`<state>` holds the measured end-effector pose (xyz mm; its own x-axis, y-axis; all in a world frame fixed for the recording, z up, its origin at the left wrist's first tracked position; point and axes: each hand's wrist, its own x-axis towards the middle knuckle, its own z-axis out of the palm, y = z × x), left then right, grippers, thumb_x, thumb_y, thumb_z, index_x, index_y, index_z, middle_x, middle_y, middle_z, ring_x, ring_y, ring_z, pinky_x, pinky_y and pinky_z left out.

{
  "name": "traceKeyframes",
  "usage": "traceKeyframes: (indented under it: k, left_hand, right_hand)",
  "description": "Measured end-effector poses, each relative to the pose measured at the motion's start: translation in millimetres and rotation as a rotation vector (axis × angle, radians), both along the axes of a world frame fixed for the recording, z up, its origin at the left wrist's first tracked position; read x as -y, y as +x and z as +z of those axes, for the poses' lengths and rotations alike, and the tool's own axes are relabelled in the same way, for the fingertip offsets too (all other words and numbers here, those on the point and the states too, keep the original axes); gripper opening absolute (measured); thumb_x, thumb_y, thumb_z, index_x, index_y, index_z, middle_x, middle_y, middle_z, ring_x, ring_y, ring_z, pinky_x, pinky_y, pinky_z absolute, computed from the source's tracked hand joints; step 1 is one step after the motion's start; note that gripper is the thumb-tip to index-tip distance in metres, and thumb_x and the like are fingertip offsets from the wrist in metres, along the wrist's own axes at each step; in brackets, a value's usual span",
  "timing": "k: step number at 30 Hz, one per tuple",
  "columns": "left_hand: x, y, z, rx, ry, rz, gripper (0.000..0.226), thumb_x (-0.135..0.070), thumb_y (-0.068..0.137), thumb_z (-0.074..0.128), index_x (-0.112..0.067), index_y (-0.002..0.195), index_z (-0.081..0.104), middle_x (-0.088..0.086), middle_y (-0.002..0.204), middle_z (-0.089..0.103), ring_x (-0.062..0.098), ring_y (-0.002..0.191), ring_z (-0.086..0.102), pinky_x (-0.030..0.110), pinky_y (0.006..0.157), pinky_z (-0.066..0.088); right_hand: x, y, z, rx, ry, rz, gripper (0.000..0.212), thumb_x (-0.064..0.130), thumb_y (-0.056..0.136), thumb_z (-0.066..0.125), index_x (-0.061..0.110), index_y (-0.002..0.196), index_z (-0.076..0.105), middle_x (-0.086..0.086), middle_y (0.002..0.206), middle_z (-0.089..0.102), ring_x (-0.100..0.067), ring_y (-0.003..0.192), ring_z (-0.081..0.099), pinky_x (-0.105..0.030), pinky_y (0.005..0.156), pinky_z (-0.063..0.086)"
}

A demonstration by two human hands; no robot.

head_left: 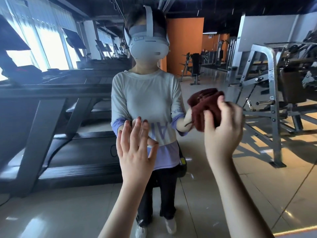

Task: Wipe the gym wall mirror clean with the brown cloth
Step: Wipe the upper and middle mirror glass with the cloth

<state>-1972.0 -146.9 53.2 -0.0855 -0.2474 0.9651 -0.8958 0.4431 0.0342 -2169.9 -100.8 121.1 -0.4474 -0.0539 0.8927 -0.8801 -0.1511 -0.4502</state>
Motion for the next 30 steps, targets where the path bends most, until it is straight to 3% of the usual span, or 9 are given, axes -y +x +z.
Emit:
traceKeyframes:
  k: [3, 8, 14, 17, 20, 25, 30]
  left_hand:
    - [0, -2, 0, -0.003, 0.020, -0.011, 0.064, -0.032, 0.088, 0.070, -0.010, 0.144, 0.046, 0.015, 0.149, 0.049, 0.038, 0.142, 0.035, 0.057, 0.112, 0.034]
    - [0, -2, -2, -0.005, 0.023, -0.003, 0.069, -0.028, 0.085, 0.075, -0.009, 0.144, 0.047, 0.015, 0.150, 0.047, 0.038, 0.143, 0.034, 0.055, 0.115, 0.031]
    - [-3, -4, -4, -0.015, 0.026, -0.005, 0.065, -0.024, 0.086, 0.074, -0.009, 0.143, 0.049, 0.015, 0.150, 0.048, 0.037, 0.142, 0.036, 0.056, 0.112, 0.034]
    - [-6, -9, -9, 0.009, 0.012, -0.032, 0.060, -0.021, 0.088, 0.073, -0.012, 0.142, 0.050, 0.010, 0.151, 0.047, 0.034, 0.141, 0.037, 0.056, 0.110, 0.037]
    - [-11, -17, -17, 0.070, 0.026, -0.060, 0.064, -0.025, 0.086, 0.071, -0.015, 0.144, 0.044, 0.004, 0.152, 0.037, 0.028, 0.144, 0.029, 0.053, 0.112, 0.033]
    - [-9, -19, -24, 0.104, 0.024, -0.039, 0.067, -0.026, 0.084, 0.073, -0.015, 0.143, 0.045, 0.005, 0.152, 0.037, 0.032, 0.141, 0.034, 0.054, 0.110, 0.035]
    - [-8, -20, -26, 0.098, 0.035, -0.039, 0.066, -0.025, 0.084, 0.074, -0.015, 0.143, 0.045, 0.006, 0.151, 0.037, 0.033, 0.140, 0.035, 0.054, 0.111, 0.035]
  right_hand:
    - [-4, -1, -9, 0.139, 0.013, 0.028, 0.037, 0.019, 0.089, 0.065, 0.005, 0.123, 0.063, -0.021, 0.114, 0.060, -0.036, 0.102, 0.056, -0.028, 0.075, 0.037]
    - [-8, 26, -52, -0.037, 0.145, 0.136, 0.038, 0.029, 0.084, 0.064, 0.011, 0.118, 0.059, -0.015, 0.108, 0.062, -0.029, 0.096, 0.057, -0.040, 0.071, 0.052]
    - [-14, 1, -46, 0.243, 0.078, 0.081, 0.040, 0.017, 0.080, 0.069, 0.004, 0.117, 0.063, -0.018, 0.113, 0.061, -0.038, 0.101, 0.058, -0.040, 0.074, 0.049]
    - [-15, 25, -72, 0.124, 0.140, 0.141, 0.043, 0.013, 0.076, 0.069, 0.010, 0.118, 0.058, -0.017, 0.111, 0.062, -0.035, 0.100, 0.056, -0.039, 0.081, 0.043]
    - [-15, 28, -82, 0.067, 0.189, 0.210, 0.049, 0.006, 0.071, 0.076, 0.013, 0.116, 0.057, -0.014, 0.108, 0.064, -0.032, 0.097, 0.060, -0.033, 0.079, 0.044]
    - [-19, 1, -80, 0.273, 0.119, 0.139, 0.046, 0.013, 0.076, 0.066, 0.009, 0.121, 0.057, -0.016, 0.116, 0.062, -0.037, 0.105, 0.059, -0.045, 0.084, 0.052]
    - [-20, 35, -99, 0.078, 0.222, 0.271, 0.057, -0.003, 0.064, 0.079, 0.012, 0.114, 0.056, -0.015, 0.107, 0.064, -0.031, 0.098, 0.059, -0.038, 0.081, 0.048]
